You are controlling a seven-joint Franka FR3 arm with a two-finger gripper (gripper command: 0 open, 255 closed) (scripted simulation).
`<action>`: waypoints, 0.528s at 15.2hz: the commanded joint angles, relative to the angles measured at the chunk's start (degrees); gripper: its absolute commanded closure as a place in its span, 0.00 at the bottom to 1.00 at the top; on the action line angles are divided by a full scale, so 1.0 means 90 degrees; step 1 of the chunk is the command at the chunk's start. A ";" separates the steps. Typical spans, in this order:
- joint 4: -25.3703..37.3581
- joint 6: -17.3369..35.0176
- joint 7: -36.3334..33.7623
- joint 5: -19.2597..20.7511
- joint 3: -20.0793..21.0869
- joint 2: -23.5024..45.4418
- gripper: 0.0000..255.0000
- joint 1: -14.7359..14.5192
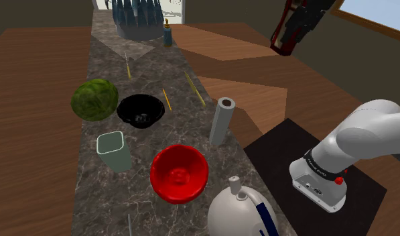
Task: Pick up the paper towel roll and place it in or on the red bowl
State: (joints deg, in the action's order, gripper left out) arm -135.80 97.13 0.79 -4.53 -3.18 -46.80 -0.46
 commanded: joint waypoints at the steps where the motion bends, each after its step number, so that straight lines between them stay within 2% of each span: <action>1: 0.0000 0.0000 0.0000 0.0000 0.0000 0.0000 0.00 0.0000; 8: -0.0563 0.0317 -0.1443 -0.0555 0.1161 -0.0044 0.00 -0.0172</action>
State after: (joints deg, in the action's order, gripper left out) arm -140.50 99.36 -10.19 -8.75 5.72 -47.71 -1.78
